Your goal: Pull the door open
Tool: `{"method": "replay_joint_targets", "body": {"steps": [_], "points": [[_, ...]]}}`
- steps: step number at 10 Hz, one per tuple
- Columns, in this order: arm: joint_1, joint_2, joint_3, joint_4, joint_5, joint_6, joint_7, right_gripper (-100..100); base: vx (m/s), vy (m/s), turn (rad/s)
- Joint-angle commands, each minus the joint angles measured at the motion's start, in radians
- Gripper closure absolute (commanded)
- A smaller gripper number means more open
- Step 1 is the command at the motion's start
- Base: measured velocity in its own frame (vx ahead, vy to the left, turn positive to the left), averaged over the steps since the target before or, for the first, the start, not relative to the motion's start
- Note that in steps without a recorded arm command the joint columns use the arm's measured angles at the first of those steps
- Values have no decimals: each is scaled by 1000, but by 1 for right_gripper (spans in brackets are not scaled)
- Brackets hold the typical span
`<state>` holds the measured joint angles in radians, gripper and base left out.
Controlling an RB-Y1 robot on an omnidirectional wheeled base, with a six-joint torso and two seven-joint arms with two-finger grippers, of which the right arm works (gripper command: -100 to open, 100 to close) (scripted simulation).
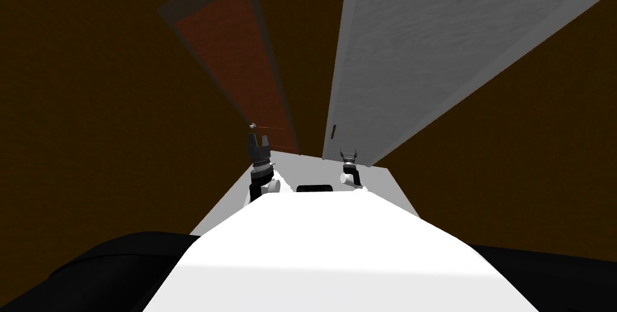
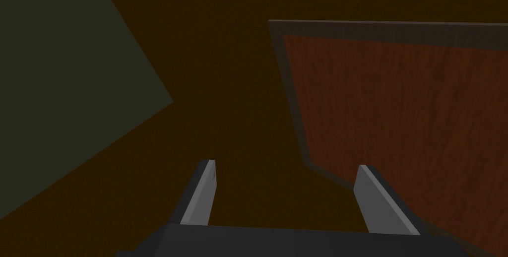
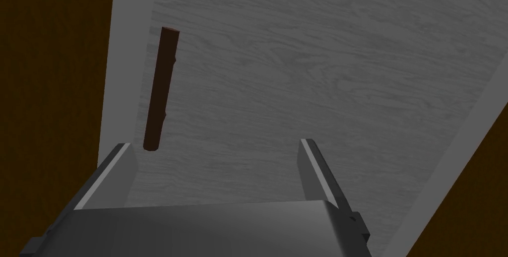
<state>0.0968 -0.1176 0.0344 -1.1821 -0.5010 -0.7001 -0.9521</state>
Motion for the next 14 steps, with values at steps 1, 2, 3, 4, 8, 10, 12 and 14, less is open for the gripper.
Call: {"method": "replay_joint_targets", "body": {"steps": [1, 2, 3, 4, 8, 10, 12, 14], "points": [[-10, -1, 0, 35, -16, -9, -31, -100, 106, 6, 142], [-19, -2, 0, 62, -24, -16, -49, -100, 118, 0, 131], [-28, -3, 1, 88, -33, -24, -66, -100, 122, -8, 118], [-37, -4, 1, 114, -42, -31, -83, -100, 117, -12, 86], [-62, -6, 2, 186, -66, -52, -132, -100, 89, -15, 79], [-77, -7, 2, 231, -81, -65, -162, -100, 81, -9, 97], [-91, -8, 3, 272, -94, -77, -189, -100, 98, -13, 91], [-103, -9, 3, 308, -106, -87, -213, -100, 90, -37, 75]]}}
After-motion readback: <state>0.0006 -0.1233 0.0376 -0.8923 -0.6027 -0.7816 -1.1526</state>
